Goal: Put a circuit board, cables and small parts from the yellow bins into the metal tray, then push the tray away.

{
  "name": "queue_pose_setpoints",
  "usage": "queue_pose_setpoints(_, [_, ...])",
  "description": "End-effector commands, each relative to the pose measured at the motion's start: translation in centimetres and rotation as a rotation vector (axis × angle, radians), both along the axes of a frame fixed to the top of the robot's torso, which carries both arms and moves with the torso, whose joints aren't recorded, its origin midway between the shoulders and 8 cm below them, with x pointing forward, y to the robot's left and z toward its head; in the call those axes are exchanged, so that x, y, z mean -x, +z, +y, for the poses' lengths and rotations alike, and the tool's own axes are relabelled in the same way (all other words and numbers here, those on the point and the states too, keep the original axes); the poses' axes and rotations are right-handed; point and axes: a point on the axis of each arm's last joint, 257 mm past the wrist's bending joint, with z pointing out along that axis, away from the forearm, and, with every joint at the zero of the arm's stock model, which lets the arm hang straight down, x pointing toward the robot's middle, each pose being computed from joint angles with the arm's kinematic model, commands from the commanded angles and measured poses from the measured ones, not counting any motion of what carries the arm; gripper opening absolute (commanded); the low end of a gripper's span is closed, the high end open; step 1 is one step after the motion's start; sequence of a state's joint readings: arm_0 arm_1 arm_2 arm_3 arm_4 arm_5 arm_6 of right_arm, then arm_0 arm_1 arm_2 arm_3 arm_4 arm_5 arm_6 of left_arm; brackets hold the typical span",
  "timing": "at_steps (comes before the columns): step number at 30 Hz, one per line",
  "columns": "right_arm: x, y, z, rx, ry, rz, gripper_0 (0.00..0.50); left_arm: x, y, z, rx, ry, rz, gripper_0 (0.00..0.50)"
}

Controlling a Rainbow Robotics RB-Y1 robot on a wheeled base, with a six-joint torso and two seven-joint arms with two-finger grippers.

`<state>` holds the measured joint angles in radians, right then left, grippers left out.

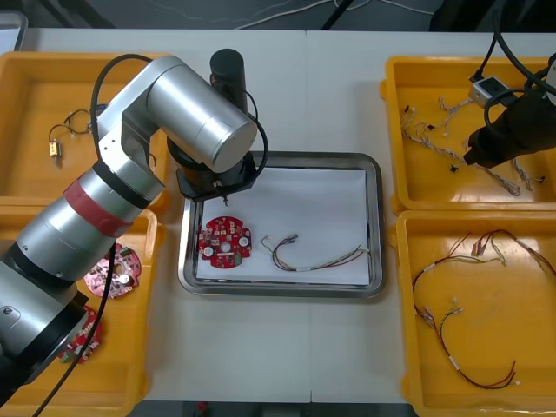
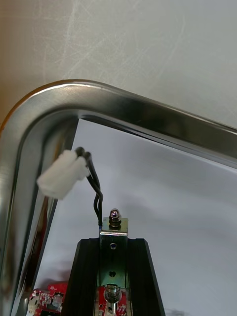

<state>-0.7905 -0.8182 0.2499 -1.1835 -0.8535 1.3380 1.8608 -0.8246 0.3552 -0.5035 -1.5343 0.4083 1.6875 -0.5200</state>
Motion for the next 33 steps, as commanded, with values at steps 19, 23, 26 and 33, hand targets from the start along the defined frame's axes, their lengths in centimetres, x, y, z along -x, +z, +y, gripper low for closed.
queue_pose_setpoints(19, [0.4, 3.4, -5.7, 0.135, 0.183, -0.010, 0.486, -0.5, -0.9, -0.8, -0.032, -0.119, -0.060, 0.000])
queue_pose_setpoints(23, [0.3, 2.8, -6.3, 0.125, 0.164, -0.011, 0.484, -0.6, -1.0, -0.7, -0.034, -0.118, -0.061, 0.000])
queue_pose_setpoints(26, [0.1, 2.2, -6.3, 0.127, 0.162, -0.011, 0.485, -0.6, -1.0, -0.7, -0.034, -0.118, -0.062, 0.000])
queue_pose_setpoints(33, [-0.1, 1.0, -5.4, 0.134, 0.175, -0.006, 0.484, -0.6, -0.9, -0.5, -0.035, -0.114, -0.063, 0.363])
